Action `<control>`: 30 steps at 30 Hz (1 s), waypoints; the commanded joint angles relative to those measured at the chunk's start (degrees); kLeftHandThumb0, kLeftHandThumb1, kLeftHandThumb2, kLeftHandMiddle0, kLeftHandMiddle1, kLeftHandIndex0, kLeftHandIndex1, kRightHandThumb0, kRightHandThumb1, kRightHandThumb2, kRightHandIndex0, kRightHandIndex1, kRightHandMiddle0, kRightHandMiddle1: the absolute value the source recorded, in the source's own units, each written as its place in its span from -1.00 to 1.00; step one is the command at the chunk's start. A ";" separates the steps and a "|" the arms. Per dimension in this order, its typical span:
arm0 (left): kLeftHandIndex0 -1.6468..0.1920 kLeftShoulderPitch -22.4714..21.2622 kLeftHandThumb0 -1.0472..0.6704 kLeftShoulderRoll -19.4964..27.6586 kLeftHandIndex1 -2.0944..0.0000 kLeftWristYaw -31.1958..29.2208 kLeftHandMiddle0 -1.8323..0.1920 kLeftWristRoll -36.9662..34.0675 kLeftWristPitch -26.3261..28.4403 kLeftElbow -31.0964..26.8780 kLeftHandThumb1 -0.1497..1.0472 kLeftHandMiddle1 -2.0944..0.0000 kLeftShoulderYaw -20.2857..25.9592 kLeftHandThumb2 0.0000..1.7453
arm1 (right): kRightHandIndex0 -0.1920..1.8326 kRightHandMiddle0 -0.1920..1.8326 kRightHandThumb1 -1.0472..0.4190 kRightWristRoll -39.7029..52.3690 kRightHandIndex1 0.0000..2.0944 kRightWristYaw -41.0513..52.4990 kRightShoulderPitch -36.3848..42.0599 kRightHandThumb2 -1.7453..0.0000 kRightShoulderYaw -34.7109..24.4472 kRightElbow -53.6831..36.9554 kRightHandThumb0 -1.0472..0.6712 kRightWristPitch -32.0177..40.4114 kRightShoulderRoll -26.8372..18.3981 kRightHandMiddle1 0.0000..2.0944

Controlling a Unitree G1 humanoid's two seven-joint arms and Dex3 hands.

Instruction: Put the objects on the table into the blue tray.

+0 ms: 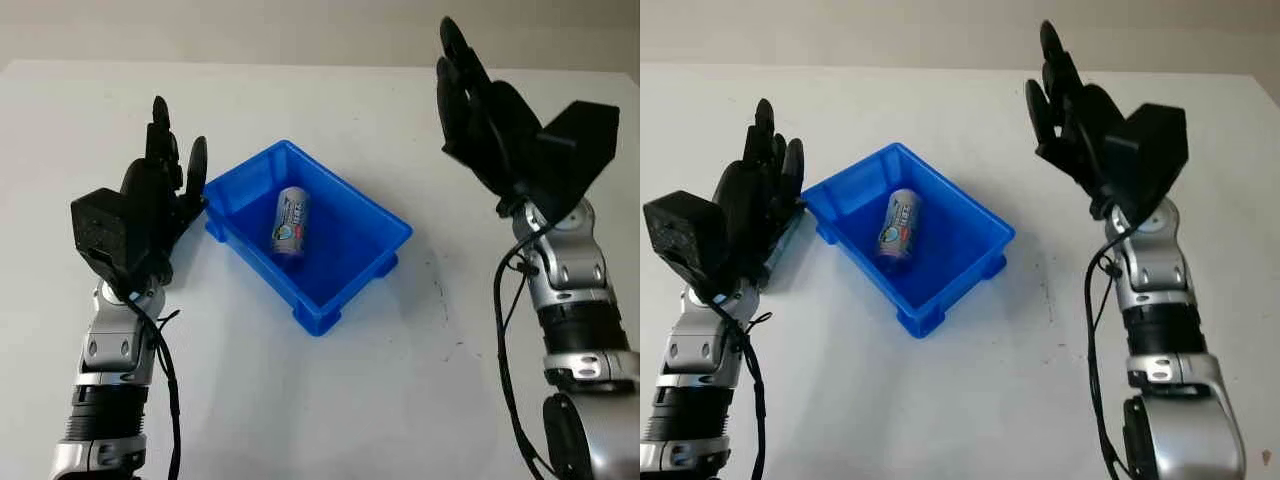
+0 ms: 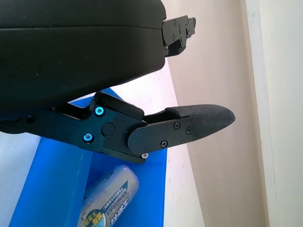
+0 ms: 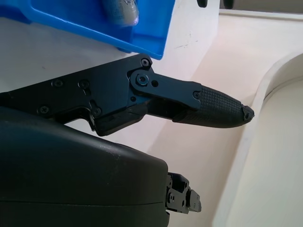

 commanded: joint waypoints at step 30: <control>0.99 -4.70 -0.66 23.19 0.98 -9.95 1.00 7.72 13.68 -4.98 1.00 0.98 1.78 -0.62 | -1.00 -1.00 -1.00 2.43 -1.00 -0.68 4.94 0.16 -2.52 -5.26 -0.66 6.51 3.98 -1.00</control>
